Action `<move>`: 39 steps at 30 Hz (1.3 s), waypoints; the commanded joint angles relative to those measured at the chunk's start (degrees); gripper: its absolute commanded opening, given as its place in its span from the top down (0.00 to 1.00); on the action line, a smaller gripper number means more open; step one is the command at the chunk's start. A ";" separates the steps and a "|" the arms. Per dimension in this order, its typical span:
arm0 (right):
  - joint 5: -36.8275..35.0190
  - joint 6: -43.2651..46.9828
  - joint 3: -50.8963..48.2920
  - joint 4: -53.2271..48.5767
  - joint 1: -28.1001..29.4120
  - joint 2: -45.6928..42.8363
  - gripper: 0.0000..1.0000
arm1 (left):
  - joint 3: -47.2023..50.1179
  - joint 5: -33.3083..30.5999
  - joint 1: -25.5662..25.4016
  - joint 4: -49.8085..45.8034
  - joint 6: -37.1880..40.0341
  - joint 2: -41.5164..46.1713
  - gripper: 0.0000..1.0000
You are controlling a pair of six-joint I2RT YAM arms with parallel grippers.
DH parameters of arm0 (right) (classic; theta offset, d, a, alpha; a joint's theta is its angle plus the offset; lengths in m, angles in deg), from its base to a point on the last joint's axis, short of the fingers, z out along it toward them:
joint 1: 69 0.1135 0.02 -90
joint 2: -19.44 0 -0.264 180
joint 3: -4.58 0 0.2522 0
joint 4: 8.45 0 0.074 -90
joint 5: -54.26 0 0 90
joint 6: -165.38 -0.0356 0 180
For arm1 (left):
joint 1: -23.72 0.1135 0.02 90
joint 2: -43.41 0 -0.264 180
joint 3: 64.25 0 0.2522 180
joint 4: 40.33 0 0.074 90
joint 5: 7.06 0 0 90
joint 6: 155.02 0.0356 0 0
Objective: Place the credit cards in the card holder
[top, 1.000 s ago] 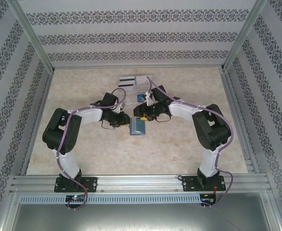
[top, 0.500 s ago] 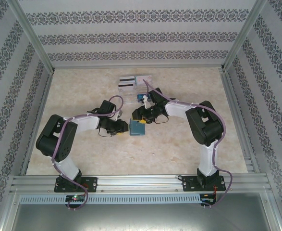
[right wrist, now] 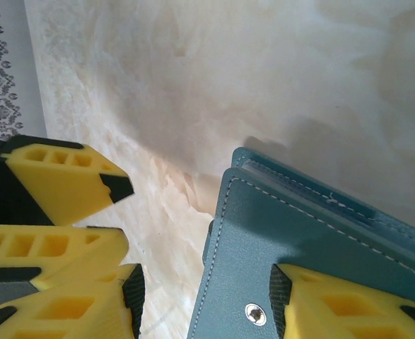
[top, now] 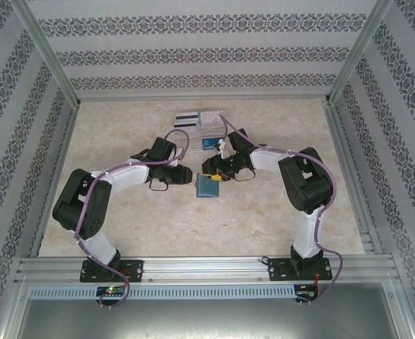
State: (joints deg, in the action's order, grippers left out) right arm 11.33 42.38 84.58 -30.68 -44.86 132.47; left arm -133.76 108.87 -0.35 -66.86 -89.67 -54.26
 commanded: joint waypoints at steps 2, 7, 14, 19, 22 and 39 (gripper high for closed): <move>-1.94 1.48 -2.25 -1.47 -0.94 -0.71 0.47 | 1.40 6.50 -0.88 5.03 -11.23 -2.09 0.62; -1.82 1.36 -2.07 -1.21 -1.02 -0.36 0.47 | -1.51 5.21 -2.30 1.35 -17.69 -3.32 0.67; -2.07 1.61 -1.88 -1.46 -0.96 -0.62 0.47 | -7.13 4.50 -2.47 -6.92 -26.24 -7.70 0.60; -2.50 1.77 -2.25 -1.59 -0.83 -1.15 0.47 | -9.10 3.08 -2.66 -10.25 -27.86 -9.08 0.61; -2.77 1.95 -2.34 -1.58 -0.86 -1.07 0.47 | -9.19 3.50 -2.97 -10.10 -29.73 -9.62 0.61; -2.39 2.14 -2.66 -1.07 -0.48 -1.15 0.47 | -14.74 -1.03 -4.93 -13.76 -26.15 -14.71 0.73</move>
State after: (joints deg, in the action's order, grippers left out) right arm 11.08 42.82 83.53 -30.09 -45.26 131.71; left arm -147.38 111.43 -4.46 -77.44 -117.56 -67.15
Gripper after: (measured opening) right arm 0.529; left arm 0.275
